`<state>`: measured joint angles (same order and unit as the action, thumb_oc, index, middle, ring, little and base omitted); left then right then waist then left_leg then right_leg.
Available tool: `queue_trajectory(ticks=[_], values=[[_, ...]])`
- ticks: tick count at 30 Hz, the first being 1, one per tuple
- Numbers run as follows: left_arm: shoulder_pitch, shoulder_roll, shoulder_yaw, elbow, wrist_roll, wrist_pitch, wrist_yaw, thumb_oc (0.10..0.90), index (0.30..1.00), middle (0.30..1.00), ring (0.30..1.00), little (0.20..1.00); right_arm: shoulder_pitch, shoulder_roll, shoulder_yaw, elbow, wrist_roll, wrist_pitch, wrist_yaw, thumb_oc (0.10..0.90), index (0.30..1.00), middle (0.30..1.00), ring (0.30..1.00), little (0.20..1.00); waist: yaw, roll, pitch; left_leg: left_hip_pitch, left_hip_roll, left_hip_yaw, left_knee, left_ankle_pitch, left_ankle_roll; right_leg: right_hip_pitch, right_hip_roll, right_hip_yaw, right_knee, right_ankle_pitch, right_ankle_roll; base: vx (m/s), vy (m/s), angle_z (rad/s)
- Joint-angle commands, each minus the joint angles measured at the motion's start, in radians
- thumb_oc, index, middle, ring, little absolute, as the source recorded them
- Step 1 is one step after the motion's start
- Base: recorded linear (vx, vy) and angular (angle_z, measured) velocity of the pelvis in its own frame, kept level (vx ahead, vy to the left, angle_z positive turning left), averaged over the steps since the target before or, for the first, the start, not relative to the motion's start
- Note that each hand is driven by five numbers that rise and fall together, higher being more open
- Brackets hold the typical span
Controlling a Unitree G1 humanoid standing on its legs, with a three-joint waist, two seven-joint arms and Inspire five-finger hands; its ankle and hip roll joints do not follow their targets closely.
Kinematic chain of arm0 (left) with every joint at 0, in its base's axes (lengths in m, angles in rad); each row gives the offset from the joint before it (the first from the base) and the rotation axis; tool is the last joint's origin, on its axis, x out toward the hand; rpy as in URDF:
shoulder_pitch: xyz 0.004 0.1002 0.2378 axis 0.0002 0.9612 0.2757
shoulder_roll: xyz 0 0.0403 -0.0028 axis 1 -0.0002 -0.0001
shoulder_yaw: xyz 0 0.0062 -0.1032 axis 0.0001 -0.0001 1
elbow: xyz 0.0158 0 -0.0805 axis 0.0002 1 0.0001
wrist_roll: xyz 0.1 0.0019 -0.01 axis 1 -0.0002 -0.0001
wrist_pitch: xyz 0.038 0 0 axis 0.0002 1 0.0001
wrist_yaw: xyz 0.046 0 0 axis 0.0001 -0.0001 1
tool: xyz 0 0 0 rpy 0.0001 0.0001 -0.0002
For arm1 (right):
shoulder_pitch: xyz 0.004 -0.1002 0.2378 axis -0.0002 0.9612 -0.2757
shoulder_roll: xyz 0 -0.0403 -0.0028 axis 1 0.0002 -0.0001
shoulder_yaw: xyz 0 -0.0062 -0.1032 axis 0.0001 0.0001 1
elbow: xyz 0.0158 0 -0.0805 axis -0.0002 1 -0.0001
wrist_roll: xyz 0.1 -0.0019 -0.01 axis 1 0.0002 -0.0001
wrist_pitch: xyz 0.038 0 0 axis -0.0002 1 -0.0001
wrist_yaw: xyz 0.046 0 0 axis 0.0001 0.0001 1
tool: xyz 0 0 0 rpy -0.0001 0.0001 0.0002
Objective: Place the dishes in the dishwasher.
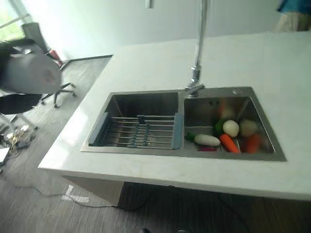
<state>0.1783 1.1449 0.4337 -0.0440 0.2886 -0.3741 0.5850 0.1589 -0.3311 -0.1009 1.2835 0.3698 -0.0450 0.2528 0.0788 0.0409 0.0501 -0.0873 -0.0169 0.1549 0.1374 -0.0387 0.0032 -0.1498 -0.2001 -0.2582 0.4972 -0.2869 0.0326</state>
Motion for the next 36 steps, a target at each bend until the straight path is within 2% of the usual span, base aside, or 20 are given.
queue_trajectory(ticks=[1, 3, 4, 5, 6, 7, 9, 11, 13, 15, 17, 19, 20, 21, 22, 24, 26, 28, 34, 36], values=[[-0.17, 0.062, 0.187, 0.132, 0.055, -0.008, 0.244, 0.4, 0.3, 0.3, 0.3, 0.3, 0.005, -0.027, 0.014, -0.032, -0.045, -0.014, 0.026, 0.8, 0.9, 0.9, 0.9, 0.9, -0.042, 0.063, 0.041, -0.009, 0.067, -0.044, 0.163, -0.233, -0.062, 0.096, -0.013, 0.006, -0.197, 0.01, 0.107, -0.08, -0.146, 1.14], [0.002, 0.015, 0.314, 0.171, -0.001, -0.098, 0.29, 0.4, 0.3, 0.3, 0.3, 0.3, -0.025, -0.047, 0.025, -0.04, -0.05, 0.02, 0.013, 0.8, 0.9, 0.9, 0.9, 0.9, 0.002, 0.074, 0.049, -0.038, 0.072, -0.078, 0.163, -0.209, -0.078, 0.095, -0.015, -0.039, -0.197, 0.013, 0.103, -0.21, 0.036, 1.1], [0.009, -0.02, 0.317, 0.19, -0.127, -0.194, 0.238, 0.4, 0.3, 0.3, 0.3, 0.3, -0.022, -0.041, 0.013, -0.037, -0.064, 0.027, 0.003, 0.8, 0.9, 0.9, 0.9, 0.9, -0.011, 0.081, 0.054, -0.054, 0.105, 0.006, 0.163, -0.194, -0.095, 0.107, -0.037, -0.117, -0.197, 0.014, 0.111, -0.31, 0.153, 1.88], [-0.016, -0.051, 0.292, 0.188, -0.195, -0.264, 0.181, 0.4, 0.3, 0.3, 0.3, 0.3, -0.014, -0.033, 0.014, -0.026, -0.029, 0.019, -0.017, 0.8, 0.9, 0.9, 0.9, 0.9, -0.033, 0.083, 0.056, -0.06, 0.16, 0.126, 0.163, -0.168, -0.11, 0.114, -0.062, -0.181, -0.197, 0.022, 0.114, -0.31, 0.169, 4.06], [-0.056, -0.111, 0.24, 0.175, -0.194, -0.317, 0.163, 0.4, 0.3, 0.3, 0.3, 0.3, -0.002, -0.021, 0.002, -0.029, 0.011, 0.024, -0.045, 0.8, 0.9, 0.9, 0.9, 0.9, -0.057, 0.073, 0.057, -0.053, 0.204, 0.212, 0.163, -0.161, -0.128, 0.132, -0.088, -0.23, -0.197, 0.016, 0.124, -0.31, 0.349, 5.08], [-0.109, -0.216, 0.157, 0.119, -0.137, -0.358, 0.193, 0.4, 0.3, 0.3, 0.3, 0.3, 0.014, -0.019, -0.037, -0.024, 0.079, 0.05, -0.064, 0.8, 0.9, 0.9, 0.9, 0.9, -0.075, 0.054, 0.066, -0.051, 0.249, 0.269, 0.163, -0.118, -0.128, 0.133, -0.095, -0.273, -0.197, 0.041, 0.116, -0.22, 0.445, 4.96], [-0.15, -0.285, 0.096, 0.084, -0.099, -0.366, 0.191, 0.4, 0.3, 0.3, 0.3, 0.3, 0.027, -0.037, -0.071, -0.034, 0.041, 0.078, -0.066, 0.8, 0.9, 0.9, 0.9, 0.9, -0.078, 0.026, 0.086, -0.026, 0.23, 0.24, 0.163, -0.13, -0.102, 0.133, -0.1, -0.253, -0.197, 0.059, 0.109, -0.11, 0.549, 2.46], [-0.254, -0.339, -0.022, 0.034, -0.047, -0.348, 0.138, 0.4, 0.3, 0.3, 0.3, 0.3, 0.061, -0.037, -0.095, -0.003, 0.08, 0.035, -0.046, 0.8, 0.9, 0.9, 0.9, 0.9, -0.094, 0.01, 0.088, -0.017, 0.224, 0.262, 0.163, -0.152, -0.081, 0.148, -0.12, -0.273, -0.197, 0.076, 0.122, 0.08, 0.566, -0.02], [-0.331, -0.37, -0.097, -0.002, -0.041, -0.32, 0.051, 0.4, 0.3, 0.3, 0.3, 0.3, 0.065, -0.029, -0.106, -0.011, 0.113, 0.012, -0.01, 0.8, 0.9, 0.9, 0.9, 0.9, -0.084, -0.002, 0.089, -0.004, 0.171, 0.234, 0.163, -0.183, -0.052, 0.164, -0.143, -0.27, -0.197, 0.1, 0.147, 0.18, 0.488, 0.07], [-0.364, -0.382, -0.137, -0.022, -0.041, -0.29, -0.003, 0.4, 0.3, 0.3, 0.3, 0.3, 0.066, -0.012, -0.109, -0.053, 0.117, -0.006, -0.004, 0.8, 0.9, 0.9, 0.9, 0.9, -0.079, -0.001, 0.093, 0.013, 0.135, 0.234, 0.163, -0.201, -0.027, 0.187, -0.161, -0.277, -0.197, 0.124, 0.153, 0.18, 0.431, 0.09], [-0.387, -0.39, -0.188, -0.041, -0.013, -0.247, -0.039, 0.4, 0.3, 0.3, 0.3, 0.3, 0.05, 0.021, -0.076, -0.18, 0.098, 0.039, -0.01, 0.8, 0.9, 0.9, 0.9, 0.9, -0.088, 0.013, 0.105, 0.028, 0.106, 0.222, 0.163, -0.218, 0.009, 0.203, -0.145, -0.256, -0.173, 0.176, 0.148, 0.19, 0.446, -0.18], [-0.41, -0.379, -0.226, -0.034, -0.021, -0.23, -0.07, 0.4, 0.3, 0.3, 0.3, 0.3, 0.039, 0.052, -0.01, -0.291, 0.049, 0.065, -0.043, 0.8, 0.9, 0.9, 0.9, 0.9, -0.101, 0.018, 0.118, 0.031, 0.078, 0.202, 0.163, -0.237, 0.037, 0.154, -0.143, -0.196, -0.048, 0.185, 0.152, 0.08, 0.279, 0.16], [-0.415, -0.376, -0.233, -0.03, -0.028, -0.225, -0.08, 0.4, 0.3, 0.3, 0.3, 0.3, 0.037, 0.056, 0.003, -0.307, 0.031, 0.064, -0.04, 0.8, 0.9, 0.9, 0.9, 0.9, -0.103, 0.018, 0.12, 0.031, 0.074, 0.198, 0.163, -0.239, 0.04, 0.143, -0.142, -0.183, -0.029, 0.182, 0.152, 0.05, 0.124, 0.46], [-0.433, -0.372, -0.262, -0.019, -0.046, -0.241, -0.115, 0.4, 0.3, 0.3, 0.3, 0.3, 0.033, 0.067, 0.038, -0.34, 0.039, 0.067, -0.053, 0.8, 0.9, 0.9, 0.9, 0.9, -0.115, 0.017, 0.124, 0.023, 0.058, 0.158, 0.163, -0.245, 0.044, 0.114, -0.089, -0.119, -0.029, 0.156, 0.149, 0.0, -0.007, 0.64], [-0.475, -0.363, -0.323, -0.017, -0.083, -0.246, -0.203, 0.4, 0.3, 0.3, 0.3, 0.3, 0.023, 0.079, 0.093, -0.38, 0.043, 0.063, -0.062, 0.8, 0.9, 0.9, 0.9, 0.9, -0.135, 0.019, 0.133, -0.001, 0.05, 0.094, 0.163, -0.227, 0.05, 0.086, -0.008, -0.065, -0.084, 0.132, 0.125, -0.02, -0.072, 0.87], [-0.494, -0.36, -0.351, -0.021, -0.092, -0.262, -0.245, 0.4, 0.3, 0.3, 0.3, 0.3, 0.014, 0.073, 0.108, -0.379, 0.061, 0.058, -0.056, 0.8, 0.9, 0.9, 0.9, 0.9, -0.136, 0.017, 0.137, -0.01, 0.046, 0.066, 0.163, -0.224, 0.042, 0.095, 0.014, -0.049, -0.148, 0.119, 0.122, -0.03, -0.114, 1.88], [-0.52, -0.365, -0.398, -0.046, -0.104, -0.263, -0.319, 0.4, 0.3, 0.3, 0.3, 0.3, -0.01, 0.059, 0.113, -0.332, 0.097, 0.043, -0.035, 0.8, 0.9, 0.9, 0.9, 0.9, -0.137, -0.004, 0.141, -0.025, 0.015, 0.022, 0.163, -0.229, 0.037, 0.053, 0.009, 0.022, -0.197, 0.115, 0.134, 0.01, -0.174, 1.66], [-0.54, -0.368, -0.435, -0.061, -0.141, -0.236, -0.375, 0.4, 0.3, 0.3, 0.3, 0.3, -0.025, 0.061, 0.095, -0.263, 0.113, 0.039, -0.016, 0.8, 0.9, 0.9, 0.9, 0.9, -0.147, -0.006, 0.136, -0.038, -0.001, -0.023, 0.163, -0.239, 0.038, -0.014, 0.016, 0.11, -0.197, 0.148, 0.156, 0.06, -0.191, 1.05], [-0.528, -0.361, -0.434, -0.086, -0.138, -0.162, -0.398, 0.4, 0.3, 0.3, 0.3, 0.3, -0.038, 0.062, 0.111, -0.194, 0.06, -0.015, 0.033, 0.8, 0.9, 0.9, 0.9, 0.9, -0.112, -0.01, 0.111, -0.068, 0.042, -0.027, 0.163, -0.219, -0.011, 0.02, 0.018, 0.055, -0.197, 0.099, 0.143, 0.04, -0.191, 0.75], [-0.496, -0.344, -0.411, -0.101, -0.11, -0.12, -0.354, 0.4, 0.3, 0.3, 0.3, 0.3, -0.056, 0.044, 0.143, -0.237, 0.078, 0.007, 0.009, 0.8, 0.9, 0.9, 0.9, 0.9, -0.093, -0.01, 0.101, -0.084, 0.075, -0.018, 0.163, -0.2, -0.046, 0.025, 0.012, 0.026, -0.197, 0.07, 0.132, -0.02, -0.215, 0.6]])
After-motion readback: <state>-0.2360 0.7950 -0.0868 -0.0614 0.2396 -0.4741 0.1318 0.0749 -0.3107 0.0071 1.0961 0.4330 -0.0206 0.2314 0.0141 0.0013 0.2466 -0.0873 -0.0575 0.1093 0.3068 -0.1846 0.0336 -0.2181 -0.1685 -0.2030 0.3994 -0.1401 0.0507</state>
